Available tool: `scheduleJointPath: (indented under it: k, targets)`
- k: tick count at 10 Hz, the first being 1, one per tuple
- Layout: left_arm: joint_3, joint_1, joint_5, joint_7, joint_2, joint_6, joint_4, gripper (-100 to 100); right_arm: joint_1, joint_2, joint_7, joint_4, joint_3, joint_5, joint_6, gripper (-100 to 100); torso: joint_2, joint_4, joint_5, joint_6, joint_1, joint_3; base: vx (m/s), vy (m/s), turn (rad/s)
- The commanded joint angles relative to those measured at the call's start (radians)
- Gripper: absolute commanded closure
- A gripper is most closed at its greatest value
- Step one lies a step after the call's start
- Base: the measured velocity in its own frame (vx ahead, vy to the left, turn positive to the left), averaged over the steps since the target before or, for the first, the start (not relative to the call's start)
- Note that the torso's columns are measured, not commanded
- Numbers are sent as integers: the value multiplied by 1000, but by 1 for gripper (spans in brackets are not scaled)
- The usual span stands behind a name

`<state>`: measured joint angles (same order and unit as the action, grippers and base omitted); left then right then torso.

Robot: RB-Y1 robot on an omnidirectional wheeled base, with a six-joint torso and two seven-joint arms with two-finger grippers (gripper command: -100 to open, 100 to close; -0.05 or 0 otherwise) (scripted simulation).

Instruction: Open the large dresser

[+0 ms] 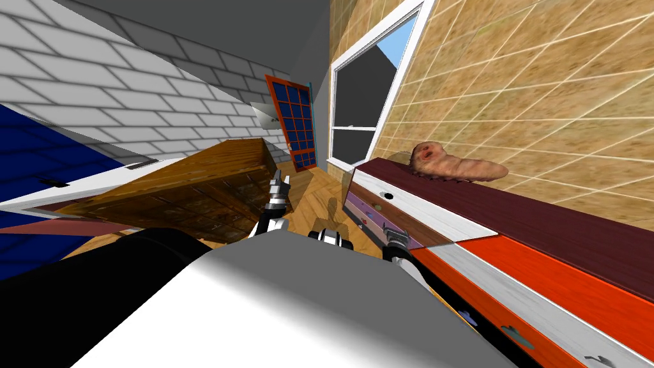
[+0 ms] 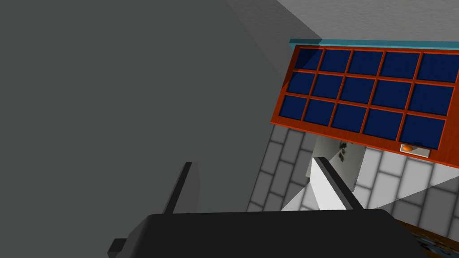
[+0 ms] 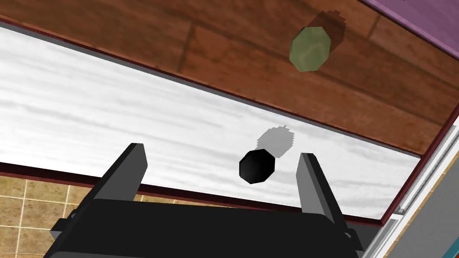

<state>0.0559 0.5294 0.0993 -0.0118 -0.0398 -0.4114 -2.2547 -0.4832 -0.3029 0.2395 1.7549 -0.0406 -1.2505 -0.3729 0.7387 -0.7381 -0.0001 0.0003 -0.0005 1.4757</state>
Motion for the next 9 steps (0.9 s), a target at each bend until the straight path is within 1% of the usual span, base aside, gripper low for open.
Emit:
scheduleJointPath:
  k: [1, 2, 3, 4, 5, 6, 7, 8, 9]
  targets:
    - [0, 0, 0, 0, 0, 0, 0, 0, 5, -11, 16, -40, -1, -69, -53, -100, 0, 0, 0, -1, 0, 0, 58, 8, 53]
    - [0, 0, 0, 0, 0, 0, 0, 0, 5, -11, 16, -40, -1, -78, -53, -100, 0, 0, 0, 0, 1, 0, 26, 9, -28]
    - [0, 0, 0, 0, 0, 0, 0, 0, 9, -23, 29, -75, -2, -111, -96, -100, 1, 0, 0, 0, 1, -1, 51, 27, 113]
    - [0, 0, 0, 0, 0, 0, 0, 0, 9, -23, 29, -75, -2, -136, -96, -100, -1, 0, 0, -1, 1, 0, 55, 19, 78]
    - [0, 0, 0, 0, 0, 0, 0, 0, 9, -23, 29, -75, -2, -136, -96, -100, -1, 0, 0, 0, 1, 1, 25, 4, -6]
    - [0, 0, 0, 0, 0, 0, 0, 0, 13, -35, 41, -109, -3, -176, -137, -100, 0, 0, 0, 0, 0, 0, 46, 12, 127]
    - [0, 0, 0, 0, 0, 0, 0, 0, 13, -35, 41, -109, -3, -194, -137, -100, -1, 0, 0, -1, 0, 0, 52, 10, 63]
    - [0, 0, 0, 0, 0, 0, 0, 0, 17, -48, 53, -144, -3, -230, -178, -100, -1, 0, 0, 0, 0, 1, 75, 13, 101]
    - [0, 0, 0, 0, 0, 0, 0, 0, 17, -48, 53, -144, -3, -250, -178, -100, -2, 0, 0, 0, 1, 1, 60, 17, 62]
